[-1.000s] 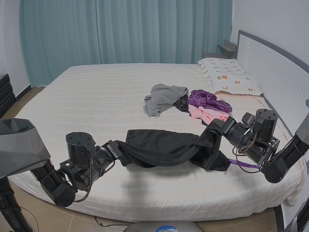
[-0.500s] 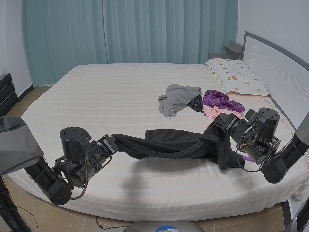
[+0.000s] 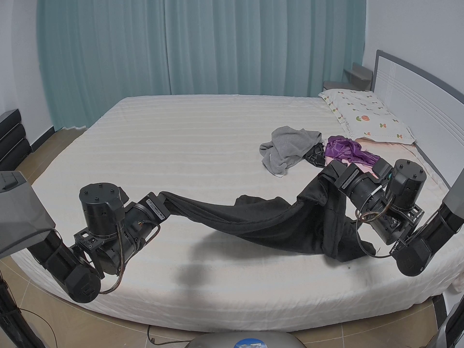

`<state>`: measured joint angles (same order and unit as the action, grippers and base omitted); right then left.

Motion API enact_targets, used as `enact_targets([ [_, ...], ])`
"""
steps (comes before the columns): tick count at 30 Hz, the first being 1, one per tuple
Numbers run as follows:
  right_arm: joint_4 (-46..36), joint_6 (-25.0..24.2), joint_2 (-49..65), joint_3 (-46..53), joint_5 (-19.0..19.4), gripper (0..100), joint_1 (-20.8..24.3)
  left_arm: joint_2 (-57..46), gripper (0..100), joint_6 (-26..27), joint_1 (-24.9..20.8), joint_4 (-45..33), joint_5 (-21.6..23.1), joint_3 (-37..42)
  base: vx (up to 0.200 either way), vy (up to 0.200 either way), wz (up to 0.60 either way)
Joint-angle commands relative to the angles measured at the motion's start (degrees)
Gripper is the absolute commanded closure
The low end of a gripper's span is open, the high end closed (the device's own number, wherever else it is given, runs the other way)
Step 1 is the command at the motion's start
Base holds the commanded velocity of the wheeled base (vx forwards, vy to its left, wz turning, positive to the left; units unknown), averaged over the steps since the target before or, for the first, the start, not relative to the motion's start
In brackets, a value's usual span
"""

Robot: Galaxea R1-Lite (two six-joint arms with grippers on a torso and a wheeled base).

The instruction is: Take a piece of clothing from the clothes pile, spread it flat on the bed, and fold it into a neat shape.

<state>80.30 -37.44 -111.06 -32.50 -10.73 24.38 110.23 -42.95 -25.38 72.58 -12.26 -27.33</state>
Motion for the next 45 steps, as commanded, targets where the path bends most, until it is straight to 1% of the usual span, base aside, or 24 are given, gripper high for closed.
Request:
enact_targets([
  [1, 0.03, 0.0, 0.23, 0.07, 0.09, 100, -0.04, -0.89, 100, 0.14, 0.42, 0.01, -0.04, 0.0, 0.0, 0.2, 0.0],
  [25, 0.65, -0.18, 0.14, -0.02, 0.88, 100, 0.32, -1.68, 100, 0.14, 0.68, -0.07, -0.13, 0.96, 0.0, 0.2, 0.0],
  [33, 0.65, -0.36, 0.58, 1.65, 0.8, 100, 0.76, -1.68, 100, 0.14, 0.68, -0.07, -0.04, 2.37, 0.0, 0.0, 0.0],
  [34, 0.65, -0.62, 1.63, 4.02, 0.8, 100, 0.32, -2.03, 100, 0.14, 0.51, -0.07, -0.13, 2.72, 0.0, 0.0, 0.0],
  [39, 0.74, -2.2, 4.36, 8.68, 0.71, 100, 0.4, -3.26, 100, 0.14, -1.07, -0.07, -0.13, 5.01, -0.2, 0.0, 0.0],
  [42, 0.56, -2.64, 9.02, 11.41, 0.71, 100, 0.23, -5.9, 100, 0.23, -2.04, -0.42, -0.66, 6.85, -0.2, 0.0, 0.0],
  [43, 0.56, -2.64, 9.02, 11.41, 0.71, 100, 0.23, -5.9, 100, 0.23, -2.04, -0.42, -0.66, 6.85, -0.2, 0.0, 0.0],
  [45, 0.03, -2.64, 13.23, 13.34, 0.62, 100, 0.58, -8.36, 100, 0.32, -3.18, -0.69, -1.8, 8.26, -0.2, 0.0, 0.0],
])
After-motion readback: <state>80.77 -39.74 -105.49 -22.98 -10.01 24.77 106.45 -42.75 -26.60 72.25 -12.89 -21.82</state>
